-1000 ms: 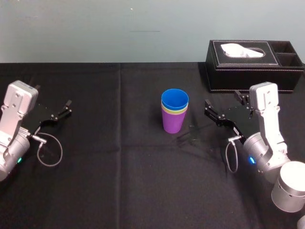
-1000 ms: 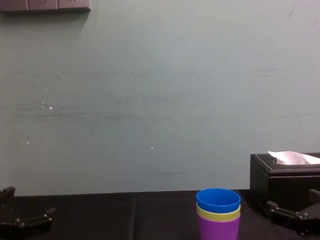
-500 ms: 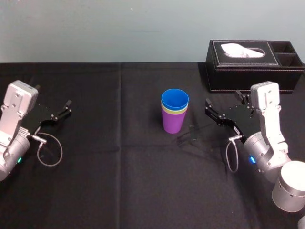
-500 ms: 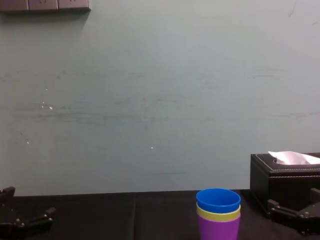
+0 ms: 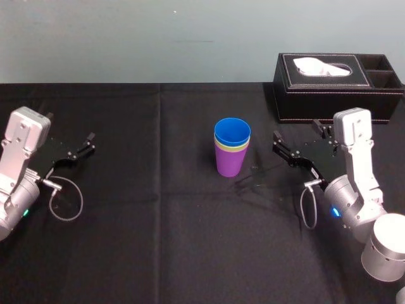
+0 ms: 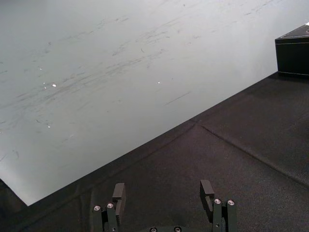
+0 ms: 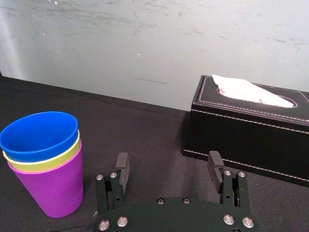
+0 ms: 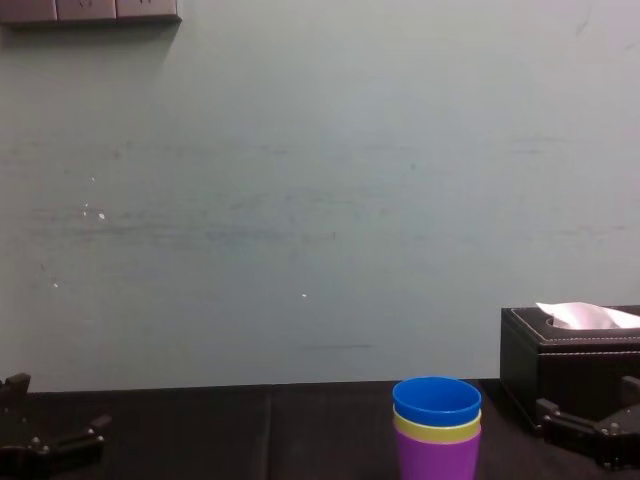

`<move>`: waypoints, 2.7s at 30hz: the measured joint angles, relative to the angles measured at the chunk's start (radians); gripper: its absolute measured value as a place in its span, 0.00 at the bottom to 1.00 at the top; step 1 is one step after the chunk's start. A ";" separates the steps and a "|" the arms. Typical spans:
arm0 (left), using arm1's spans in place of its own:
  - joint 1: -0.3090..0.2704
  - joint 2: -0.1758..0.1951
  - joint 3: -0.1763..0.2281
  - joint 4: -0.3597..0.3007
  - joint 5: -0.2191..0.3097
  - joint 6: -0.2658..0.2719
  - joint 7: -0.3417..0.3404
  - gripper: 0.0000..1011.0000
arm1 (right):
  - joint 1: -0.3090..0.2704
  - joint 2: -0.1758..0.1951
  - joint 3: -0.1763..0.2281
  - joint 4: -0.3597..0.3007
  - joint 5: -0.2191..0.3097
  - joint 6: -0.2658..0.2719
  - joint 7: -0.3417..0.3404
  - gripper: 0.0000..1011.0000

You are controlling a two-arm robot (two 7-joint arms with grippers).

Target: Stack the three plastic cups sequentially using one hand.

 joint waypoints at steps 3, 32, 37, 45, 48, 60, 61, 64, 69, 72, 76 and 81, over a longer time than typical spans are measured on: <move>0.000 0.000 0.000 0.000 0.000 0.000 0.000 1.00 | 0.000 0.000 0.000 0.000 0.000 0.000 0.000 0.99; 0.000 0.000 0.000 0.000 0.000 0.000 0.000 1.00 | 0.000 0.000 0.000 0.000 0.000 0.000 0.000 0.99; 0.000 0.000 0.000 0.000 0.000 0.000 0.000 1.00 | 0.000 0.000 0.000 0.000 0.000 0.000 0.000 0.99; 0.000 0.000 0.000 0.000 0.000 0.000 0.000 1.00 | 0.000 0.000 0.000 0.000 0.001 0.000 0.000 0.99; 0.000 0.000 0.000 0.000 0.000 0.000 0.000 1.00 | 0.000 0.000 0.000 0.000 0.000 0.000 0.000 0.99; 0.000 0.000 0.000 0.000 0.000 0.000 0.000 1.00 | 0.000 0.000 0.000 0.000 0.001 0.000 0.000 0.99; 0.000 0.000 0.000 0.000 0.000 0.000 0.000 1.00 | 0.000 0.000 0.000 0.000 0.001 0.000 0.000 0.99; 0.000 0.000 0.000 0.000 0.000 0.000 0.000 1.00 | 0.000 0.000 0.000 0.000 0.000 0.000 0.000 0.99; 0.000 0.000 0.000 0.000 0.000 0.000 0.000 1.00 | 0.000 0.000 0.000 0.000 0.001 0.000 0.000 0.99; 0.000 0.000 0.000 0.000 0.000 0.000 0.000 1.00 | 0.000 0.000 0.000 0.000 0.001 0.000 0.000 0.99; 0.000 0.000 0.000 0.000 0.000 0.000 0.000 1.00 | 0.000 0.000 0.000 0.000 0.000 0.000 0.000 0.99; 0.000 0.000 0.000 0.000 0.000 0.000 0.000 1.00 | 0.000 0.000 0.000 0.000 0.001 0.000 0.000 0.99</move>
